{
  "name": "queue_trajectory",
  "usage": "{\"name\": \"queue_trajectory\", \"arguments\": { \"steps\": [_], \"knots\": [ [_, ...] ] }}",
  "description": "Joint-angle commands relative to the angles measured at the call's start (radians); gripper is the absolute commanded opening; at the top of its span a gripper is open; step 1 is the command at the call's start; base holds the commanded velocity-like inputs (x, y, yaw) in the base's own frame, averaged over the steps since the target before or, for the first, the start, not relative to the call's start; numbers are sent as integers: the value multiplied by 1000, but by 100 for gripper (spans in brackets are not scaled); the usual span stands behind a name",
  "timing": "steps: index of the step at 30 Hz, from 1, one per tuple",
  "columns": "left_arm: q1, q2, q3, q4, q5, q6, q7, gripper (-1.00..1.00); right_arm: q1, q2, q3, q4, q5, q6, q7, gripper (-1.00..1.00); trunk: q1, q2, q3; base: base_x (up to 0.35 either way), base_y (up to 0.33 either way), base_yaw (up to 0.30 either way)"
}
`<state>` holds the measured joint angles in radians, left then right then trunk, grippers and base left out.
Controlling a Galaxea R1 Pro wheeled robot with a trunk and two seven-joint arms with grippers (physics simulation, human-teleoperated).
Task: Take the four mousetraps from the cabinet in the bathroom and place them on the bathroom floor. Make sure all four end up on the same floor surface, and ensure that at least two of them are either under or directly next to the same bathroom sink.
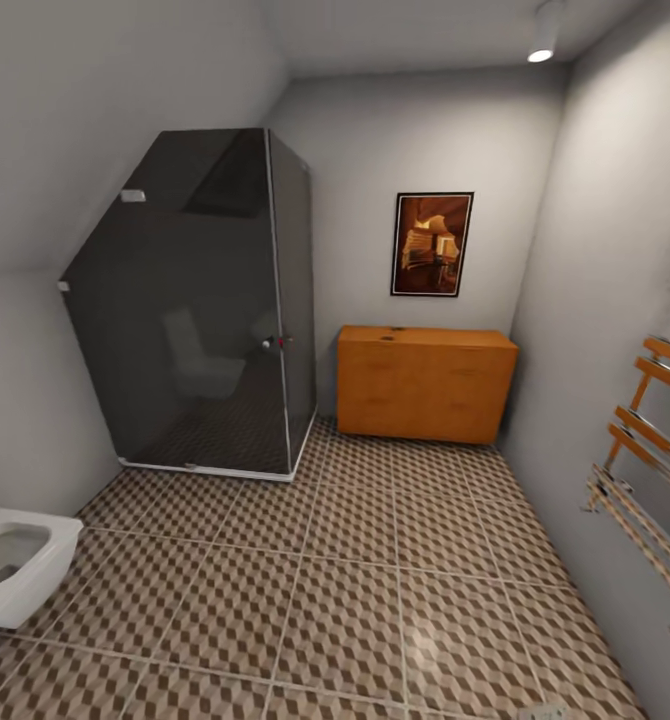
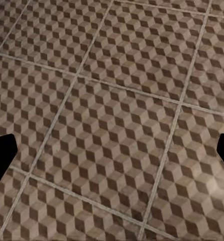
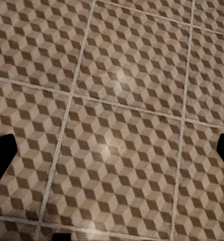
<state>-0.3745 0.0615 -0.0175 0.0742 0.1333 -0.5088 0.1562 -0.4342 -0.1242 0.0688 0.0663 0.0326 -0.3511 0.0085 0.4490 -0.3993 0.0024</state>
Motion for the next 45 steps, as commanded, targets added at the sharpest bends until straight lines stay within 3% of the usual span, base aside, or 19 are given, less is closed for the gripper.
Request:
{"name": "queue_trajectory", "arguments": {
  "steps": [1, 26, 45],
  "knots": [
    [-1, 0, -2, 4, 7, -7, -1, 100, -1, 0, 6, 4, 1, -6, 1, 100, 1, -1, 0, 311, -110, -55],
    [-1, 0, -2, 4, 6, -7, -1, 100, -1, 0, 6, 4, 3, -8, 1, 100, 1, -1, 0, 311, -97, -4],
    [-1, 7, -2, 4, 6, -8, 0, 100, -1, 0, 6, 4, 3, -8, 1, 100, 1, -1, 0, 314, -8, 0]
  ]
}}
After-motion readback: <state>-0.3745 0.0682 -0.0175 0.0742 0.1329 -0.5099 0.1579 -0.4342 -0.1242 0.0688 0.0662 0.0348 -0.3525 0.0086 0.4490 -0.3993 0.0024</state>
